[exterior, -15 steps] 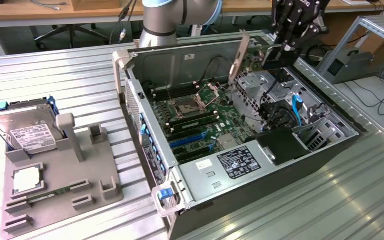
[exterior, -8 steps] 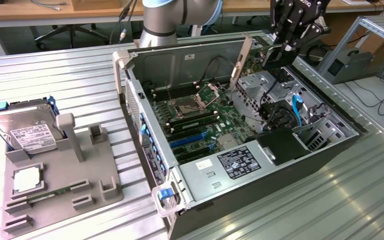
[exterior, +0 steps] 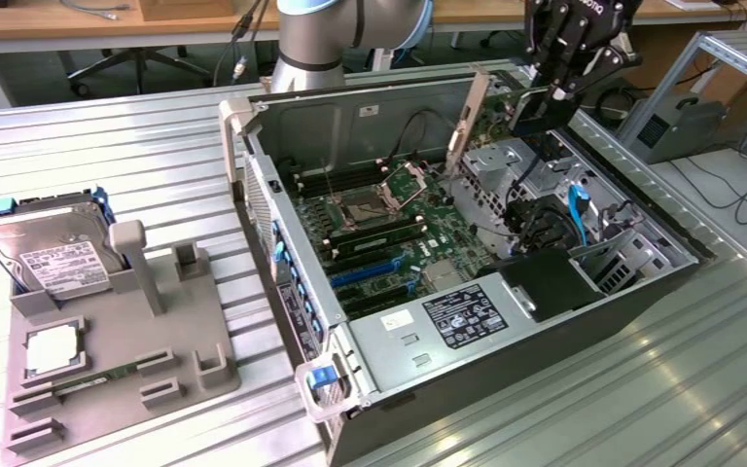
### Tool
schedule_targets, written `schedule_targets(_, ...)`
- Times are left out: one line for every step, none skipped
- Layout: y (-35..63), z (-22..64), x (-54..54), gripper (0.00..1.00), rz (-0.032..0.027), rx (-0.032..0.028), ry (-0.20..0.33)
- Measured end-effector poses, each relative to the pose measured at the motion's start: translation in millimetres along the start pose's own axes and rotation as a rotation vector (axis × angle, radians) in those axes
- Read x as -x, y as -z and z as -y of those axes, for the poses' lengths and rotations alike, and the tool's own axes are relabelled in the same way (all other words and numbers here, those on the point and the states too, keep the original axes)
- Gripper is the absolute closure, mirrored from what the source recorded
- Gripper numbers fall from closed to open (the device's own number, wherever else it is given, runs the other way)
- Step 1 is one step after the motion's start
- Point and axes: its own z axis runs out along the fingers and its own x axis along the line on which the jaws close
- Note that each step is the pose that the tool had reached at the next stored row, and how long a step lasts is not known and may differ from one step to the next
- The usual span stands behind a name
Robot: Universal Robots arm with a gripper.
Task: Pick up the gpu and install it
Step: 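Insert the gpu into the slot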
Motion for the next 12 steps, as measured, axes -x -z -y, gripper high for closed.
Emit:
schedule_targets(-0.1,-0.4,0.0,0.73,-0.0002,-0.0001,-0.005)
schedule_targets(-0.2,-0.8,0.0,0.73,-0.0004,-0.0003,-0.011)
schedule_targets(-0.3,-1.2,0.0,0.73,-0.0006,-0.0004,-0.018)
schedule_targets(-0.3,-1.6,0.0,0.73,-0.0010,-0.0006,-0.026)
schedule_targets(-0.4,-2.0,0.0,0.73,-0.0011,-0.0008,-0.033)
schedule_targets(-0.4,-2.8,0.0,0.73,-0.0013,-0.0009,-0.038)
schedule_targets(-0.4,-3.7,0.0,0.73,-0.0013,-0.0009,-0.039)
schedule_targets(-0.4,-4.4,0.0,0.73,-0.0014,-0.0010,-0.040)
schedule_targets(-0.3,-6.5,0.1,0.73,-0.0013,-0.0010,-0.041)
schedule_targets(-0.3,-8.1,0.1,0.73,-0.0014,-0.0010,-0.041)
schedule_targets(-0.3,-9.7,0.1,0.73,-0.0013,-0.0010,-0.042)
schedule_targets(-0.2,-11.6,0.1,0.73,-0.0013,-0.0010,-0.042)
